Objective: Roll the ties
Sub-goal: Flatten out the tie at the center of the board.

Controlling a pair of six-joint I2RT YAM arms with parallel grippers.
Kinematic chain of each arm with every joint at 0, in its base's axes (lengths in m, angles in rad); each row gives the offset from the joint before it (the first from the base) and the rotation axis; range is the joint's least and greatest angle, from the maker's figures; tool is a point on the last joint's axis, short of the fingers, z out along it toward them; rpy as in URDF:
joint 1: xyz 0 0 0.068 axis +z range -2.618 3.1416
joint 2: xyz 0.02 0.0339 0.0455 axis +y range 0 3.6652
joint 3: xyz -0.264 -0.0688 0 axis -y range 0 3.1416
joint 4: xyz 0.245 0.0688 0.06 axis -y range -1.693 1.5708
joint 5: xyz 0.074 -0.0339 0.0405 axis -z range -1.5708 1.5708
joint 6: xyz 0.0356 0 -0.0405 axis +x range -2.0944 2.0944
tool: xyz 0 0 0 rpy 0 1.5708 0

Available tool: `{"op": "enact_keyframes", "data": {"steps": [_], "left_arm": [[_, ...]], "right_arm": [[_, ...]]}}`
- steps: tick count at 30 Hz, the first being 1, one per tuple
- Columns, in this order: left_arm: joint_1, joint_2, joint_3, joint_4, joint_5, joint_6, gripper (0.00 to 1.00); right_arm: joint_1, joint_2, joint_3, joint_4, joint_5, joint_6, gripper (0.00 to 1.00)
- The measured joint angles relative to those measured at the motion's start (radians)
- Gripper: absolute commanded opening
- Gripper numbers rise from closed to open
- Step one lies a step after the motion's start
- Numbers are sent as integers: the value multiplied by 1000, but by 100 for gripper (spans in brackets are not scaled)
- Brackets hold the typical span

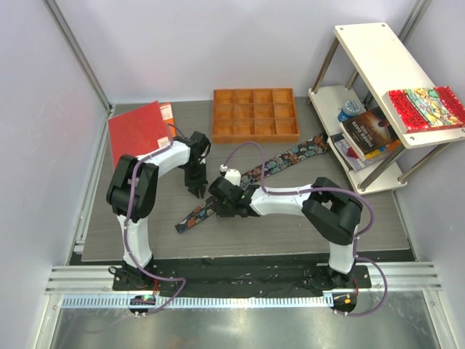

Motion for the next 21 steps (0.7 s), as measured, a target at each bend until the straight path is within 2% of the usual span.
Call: {"op": "enact_keyframes", "data": {"steps": [12, 16, 21], "left_arm": [[-42, -49, -81, 7, 35, -20, 16], [-42, -47, -81, 1, 52, -23, 21], [-41, -36, -60, -20, 57, -21, 45]], "right_arm": [[-26, 108, 164, -26, 17, -74, 5], [-38, 108, 192, -33, 25, -96, 5], [-44, 107, 193, -40, 16, -104, 5]]}}
